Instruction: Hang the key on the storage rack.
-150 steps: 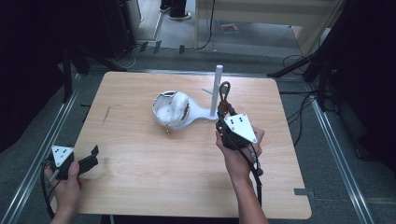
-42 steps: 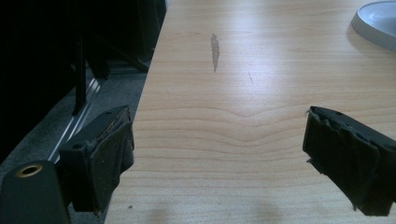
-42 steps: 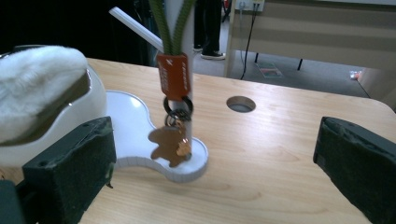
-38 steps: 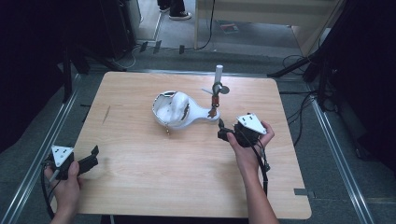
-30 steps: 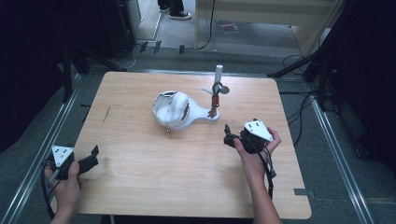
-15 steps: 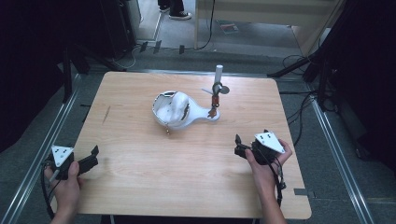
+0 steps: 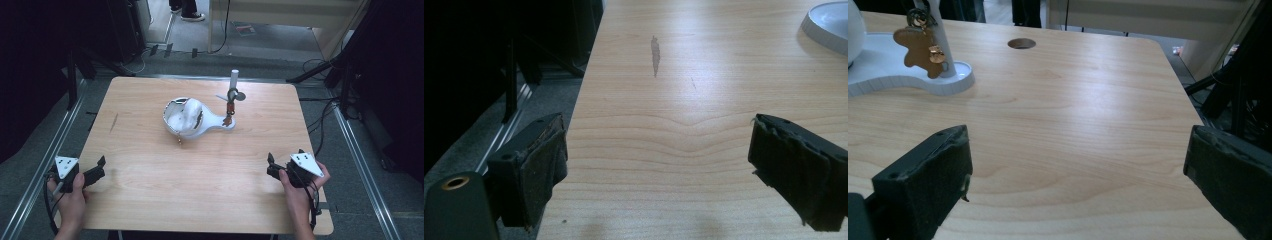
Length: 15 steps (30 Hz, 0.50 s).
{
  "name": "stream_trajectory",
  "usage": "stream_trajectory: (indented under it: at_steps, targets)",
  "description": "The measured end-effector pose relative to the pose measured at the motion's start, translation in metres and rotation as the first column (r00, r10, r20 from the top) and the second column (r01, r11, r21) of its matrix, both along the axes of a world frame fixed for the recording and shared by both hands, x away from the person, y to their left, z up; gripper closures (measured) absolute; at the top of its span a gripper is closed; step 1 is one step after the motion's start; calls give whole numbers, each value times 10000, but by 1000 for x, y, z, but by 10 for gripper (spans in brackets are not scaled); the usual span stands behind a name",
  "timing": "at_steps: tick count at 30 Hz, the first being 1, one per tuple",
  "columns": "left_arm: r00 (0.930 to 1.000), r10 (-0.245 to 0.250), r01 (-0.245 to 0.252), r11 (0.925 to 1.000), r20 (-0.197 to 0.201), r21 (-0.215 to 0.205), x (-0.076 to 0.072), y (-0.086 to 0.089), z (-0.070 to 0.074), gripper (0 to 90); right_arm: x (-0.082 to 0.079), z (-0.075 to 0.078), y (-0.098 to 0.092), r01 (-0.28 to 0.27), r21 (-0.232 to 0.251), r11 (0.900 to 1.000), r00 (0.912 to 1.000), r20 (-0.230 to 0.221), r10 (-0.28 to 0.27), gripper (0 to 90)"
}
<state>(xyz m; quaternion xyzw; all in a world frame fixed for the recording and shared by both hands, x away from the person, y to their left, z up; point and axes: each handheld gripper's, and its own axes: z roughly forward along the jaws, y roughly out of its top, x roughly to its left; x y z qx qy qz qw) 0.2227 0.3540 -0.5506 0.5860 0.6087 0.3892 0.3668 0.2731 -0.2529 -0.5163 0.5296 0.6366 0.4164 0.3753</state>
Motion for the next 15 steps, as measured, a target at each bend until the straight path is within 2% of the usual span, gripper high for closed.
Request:
stream_trajectory:
  at_steps: [6, 8, 15]
  targets:
    - [10000, 2, -2, 10000, 5, 2, 0, 0, 0, 95, -11, -4, -18, 307, -74, 9995, 9995, -103, -307, 0]
    - [10000, 5, -5, 10000, 3, 5, 0, 0, 0, 95, -16, -6, -28, 465, 44, 9989, 9988, -184, -464, 0]
    - [10000, 12, -12, 10000, 2, 5, 0, 0, 0, 95, -27, -10, -45, 671, 140, 9976, 9973, -323, -666, 0]
